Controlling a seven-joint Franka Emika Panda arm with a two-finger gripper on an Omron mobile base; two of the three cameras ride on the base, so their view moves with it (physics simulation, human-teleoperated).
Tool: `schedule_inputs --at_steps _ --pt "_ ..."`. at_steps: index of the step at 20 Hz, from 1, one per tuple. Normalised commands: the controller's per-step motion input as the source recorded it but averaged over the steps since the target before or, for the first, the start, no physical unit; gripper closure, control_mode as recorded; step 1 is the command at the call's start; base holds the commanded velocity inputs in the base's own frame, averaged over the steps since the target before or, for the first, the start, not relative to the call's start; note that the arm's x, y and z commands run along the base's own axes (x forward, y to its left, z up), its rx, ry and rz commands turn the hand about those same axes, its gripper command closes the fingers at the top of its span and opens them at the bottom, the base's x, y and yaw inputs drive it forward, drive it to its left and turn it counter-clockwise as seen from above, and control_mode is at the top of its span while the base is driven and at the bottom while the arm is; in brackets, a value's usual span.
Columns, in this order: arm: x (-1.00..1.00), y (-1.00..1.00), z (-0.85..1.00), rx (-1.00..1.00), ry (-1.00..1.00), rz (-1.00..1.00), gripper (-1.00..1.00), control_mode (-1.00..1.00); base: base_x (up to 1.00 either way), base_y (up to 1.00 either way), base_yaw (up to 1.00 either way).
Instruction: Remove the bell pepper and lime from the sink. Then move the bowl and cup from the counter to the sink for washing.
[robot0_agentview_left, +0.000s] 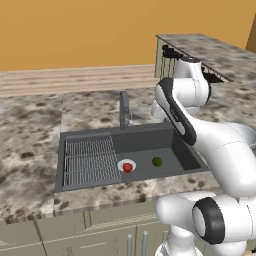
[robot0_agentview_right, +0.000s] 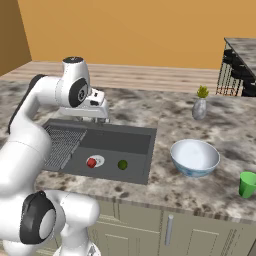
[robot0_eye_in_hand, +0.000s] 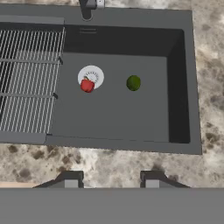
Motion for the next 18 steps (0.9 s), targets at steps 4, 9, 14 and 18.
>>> schedule_inputs --at_steps 4,9,14,18 --pt "-0.02 0.00 0.00 0.00 -0.01 0.00 -1.00 -1.00 0.00 0.00 0.00" --pt "-0.10 -0.09 0.00 0.02 -0.04 0.00 -1.00 -1.00 0.00 0.00 0.00" --pt "-0.10 -0.20 0.00 0.07 0.00 0.00 -1.00 -1.00 0.00 0.00 0.00" --pt "-0.04 -0.07 0.01 0.04 -0.08 0.00 -1.00 -1.00 0.00 0.00 0.00"
